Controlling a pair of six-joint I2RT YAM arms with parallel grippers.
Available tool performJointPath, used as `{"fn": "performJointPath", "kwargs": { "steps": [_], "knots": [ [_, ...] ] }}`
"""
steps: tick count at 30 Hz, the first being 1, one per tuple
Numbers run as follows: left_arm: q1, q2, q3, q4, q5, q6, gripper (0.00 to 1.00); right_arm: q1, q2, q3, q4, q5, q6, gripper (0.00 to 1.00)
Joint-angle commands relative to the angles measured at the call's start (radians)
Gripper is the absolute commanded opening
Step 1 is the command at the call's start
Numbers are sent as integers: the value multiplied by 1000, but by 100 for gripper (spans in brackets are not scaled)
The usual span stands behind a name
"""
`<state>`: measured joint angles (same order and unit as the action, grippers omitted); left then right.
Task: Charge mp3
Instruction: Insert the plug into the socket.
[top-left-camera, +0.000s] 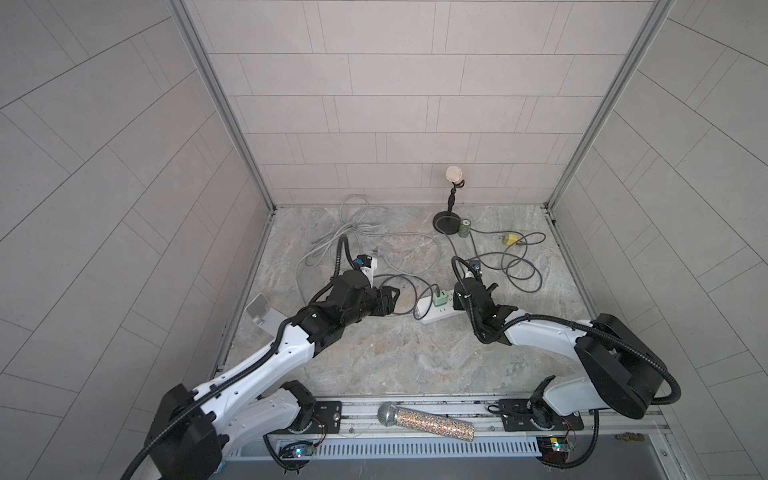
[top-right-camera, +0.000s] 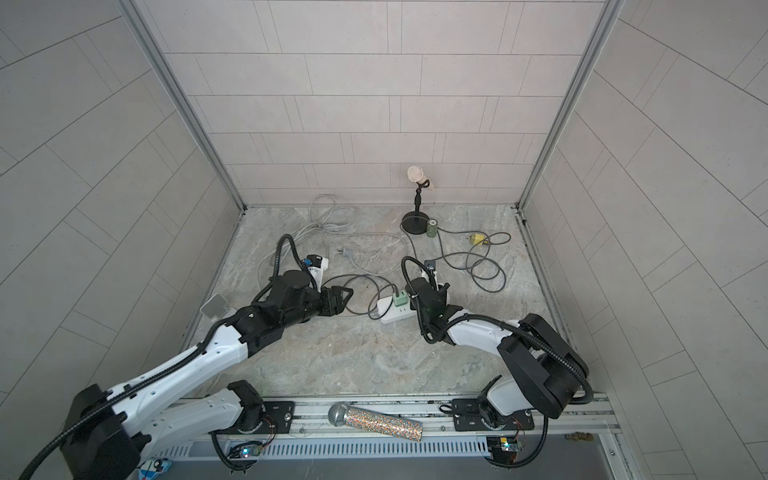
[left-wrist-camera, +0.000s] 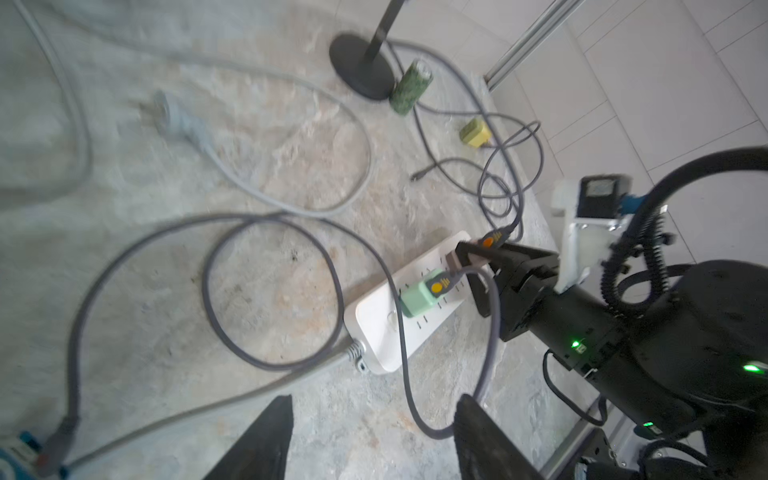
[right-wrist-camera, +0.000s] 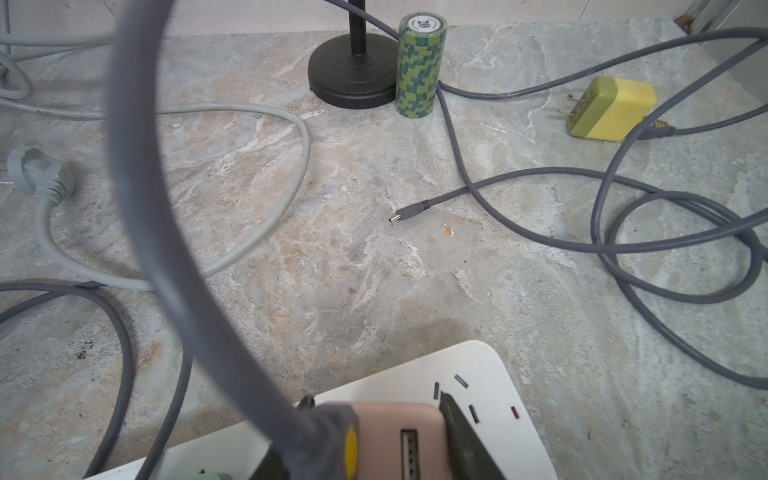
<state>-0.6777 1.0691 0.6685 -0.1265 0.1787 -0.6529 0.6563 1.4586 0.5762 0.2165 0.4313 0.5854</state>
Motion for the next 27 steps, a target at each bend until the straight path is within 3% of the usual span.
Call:
{"fn": "performJointPath", "kwargs": {
  "steps": [1,3,8,19,27],
  "knots": [
    [-20,35,-22,51,99,-98,49,81,70,-76,-255,-207,143,0],
    [-44,60,-36,57,104,-113,40,115,61,-74,-272,-194,194,0],
    [-57,82,-110,73,34,-183,31,170,57,-60,-306,-171,267,0],
    [-54,61,-142,76,-74,-242,32,303,175,33,-415,-64,245,0],
    [-49,23,-144,74,-91,-238,31,351,263,70,-448,-22,316,0]
  ]
}}
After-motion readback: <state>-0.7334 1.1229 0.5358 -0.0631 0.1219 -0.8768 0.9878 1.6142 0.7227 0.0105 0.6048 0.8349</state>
